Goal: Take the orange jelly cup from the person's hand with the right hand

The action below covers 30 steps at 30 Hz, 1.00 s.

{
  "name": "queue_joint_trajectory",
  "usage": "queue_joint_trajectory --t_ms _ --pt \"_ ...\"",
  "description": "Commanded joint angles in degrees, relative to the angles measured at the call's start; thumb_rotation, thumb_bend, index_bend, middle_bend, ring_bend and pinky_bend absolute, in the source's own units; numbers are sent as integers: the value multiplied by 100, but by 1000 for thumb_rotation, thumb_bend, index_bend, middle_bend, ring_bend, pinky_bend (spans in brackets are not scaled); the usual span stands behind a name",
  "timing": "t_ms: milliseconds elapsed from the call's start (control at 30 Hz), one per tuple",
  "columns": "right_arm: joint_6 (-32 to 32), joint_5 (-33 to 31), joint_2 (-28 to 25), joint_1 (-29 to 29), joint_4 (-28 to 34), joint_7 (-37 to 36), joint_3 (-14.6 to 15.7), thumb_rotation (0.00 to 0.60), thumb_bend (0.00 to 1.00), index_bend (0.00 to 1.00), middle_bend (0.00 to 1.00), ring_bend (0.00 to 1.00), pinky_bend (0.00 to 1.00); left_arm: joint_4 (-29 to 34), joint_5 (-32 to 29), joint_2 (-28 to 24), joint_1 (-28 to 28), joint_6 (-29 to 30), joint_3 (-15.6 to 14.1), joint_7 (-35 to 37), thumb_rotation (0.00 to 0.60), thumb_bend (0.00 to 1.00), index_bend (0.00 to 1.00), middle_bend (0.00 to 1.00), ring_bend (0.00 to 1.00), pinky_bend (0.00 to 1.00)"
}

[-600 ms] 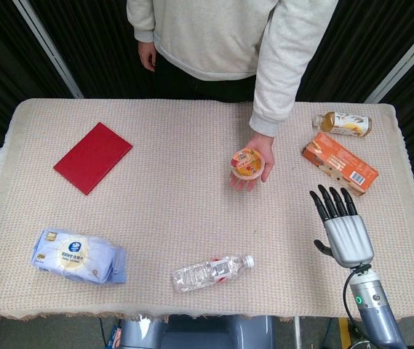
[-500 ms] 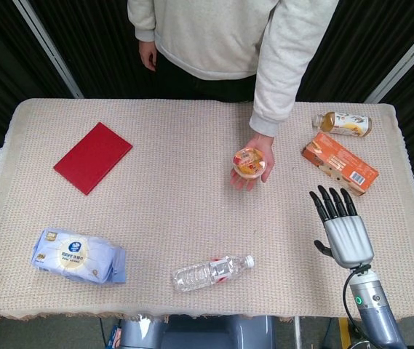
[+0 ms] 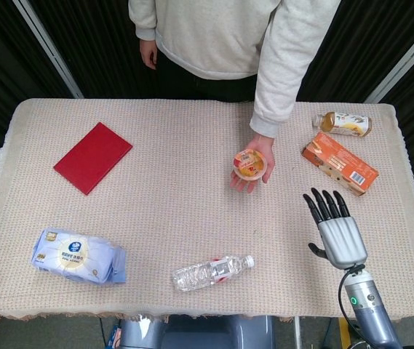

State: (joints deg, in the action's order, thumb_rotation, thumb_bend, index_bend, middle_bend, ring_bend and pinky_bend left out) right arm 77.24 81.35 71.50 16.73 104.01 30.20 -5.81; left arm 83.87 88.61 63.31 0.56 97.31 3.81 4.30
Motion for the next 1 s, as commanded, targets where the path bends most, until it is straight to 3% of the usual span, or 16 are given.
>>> queue_joint_trajectory --t_ms 33,300,500,667,900,1000 --pt "-35 -36 21 46 44 10 -52 600 66 38 0 0 0 8 -13 -3 -4 -12 10 41 600 0 0 0 0 0" --pt "-479 -547 98 515 461 382 -507 600 87 55 0 0 0 9 -22 -21 -11 -42 19 110 600 0 0 0 0 0" --pt "-1222 -1903 357 1479 578 1099 -1365 600 128 110 0 0 26 13 -3 -29 -7 -13 32 121 600 0 0 0 0 0" --pt "-1480 -2908 676 2249 309 1948 -1733 600 139 124 11 0 43 39 -32 -65 -21 -80 32 221 600 0 0 0 0 0" --pt "-1358 -4496 1178 3170 -53 2915 -1909 600 198 129 31 0 44 47 -18 -104 -15 -77 34 351 600 0 0 0 0 0" --pt "-1267 -4886 1320 3440 -225 3143 -1894 600 214 137 41 0 45 55 -51 -114 -10 -88 45 381 600 0 0 0 0 0"
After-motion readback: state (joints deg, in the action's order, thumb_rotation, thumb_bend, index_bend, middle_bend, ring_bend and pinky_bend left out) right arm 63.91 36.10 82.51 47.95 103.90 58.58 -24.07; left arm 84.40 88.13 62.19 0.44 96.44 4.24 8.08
